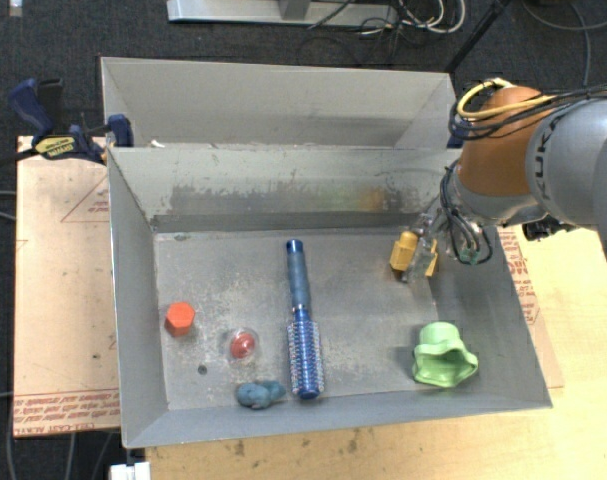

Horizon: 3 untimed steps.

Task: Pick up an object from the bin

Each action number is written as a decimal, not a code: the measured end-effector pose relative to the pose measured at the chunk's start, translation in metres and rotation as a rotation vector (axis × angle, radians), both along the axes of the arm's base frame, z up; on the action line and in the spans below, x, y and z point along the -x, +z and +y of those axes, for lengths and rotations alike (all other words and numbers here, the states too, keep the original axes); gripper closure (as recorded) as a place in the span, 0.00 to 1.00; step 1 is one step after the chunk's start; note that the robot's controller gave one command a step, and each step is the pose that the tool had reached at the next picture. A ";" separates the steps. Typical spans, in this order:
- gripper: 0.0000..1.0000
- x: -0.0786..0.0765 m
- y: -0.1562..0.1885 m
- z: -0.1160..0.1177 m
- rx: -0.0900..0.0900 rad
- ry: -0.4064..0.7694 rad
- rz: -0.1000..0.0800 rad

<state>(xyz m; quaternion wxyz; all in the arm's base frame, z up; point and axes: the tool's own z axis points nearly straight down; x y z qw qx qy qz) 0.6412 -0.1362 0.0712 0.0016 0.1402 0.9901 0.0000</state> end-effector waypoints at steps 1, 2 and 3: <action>1.00 -0.002 0.058 0.000 0.001 0.002 -0.007; 1.00 -0.004 0.087 0.000 0.000 0.003 -0.004; 1.00 -0.005 0.105 0.000 0.000 0.005 -0.003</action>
Offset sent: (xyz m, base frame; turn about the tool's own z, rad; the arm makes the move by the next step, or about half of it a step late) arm 0.0000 -0.0001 0.0539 0.0000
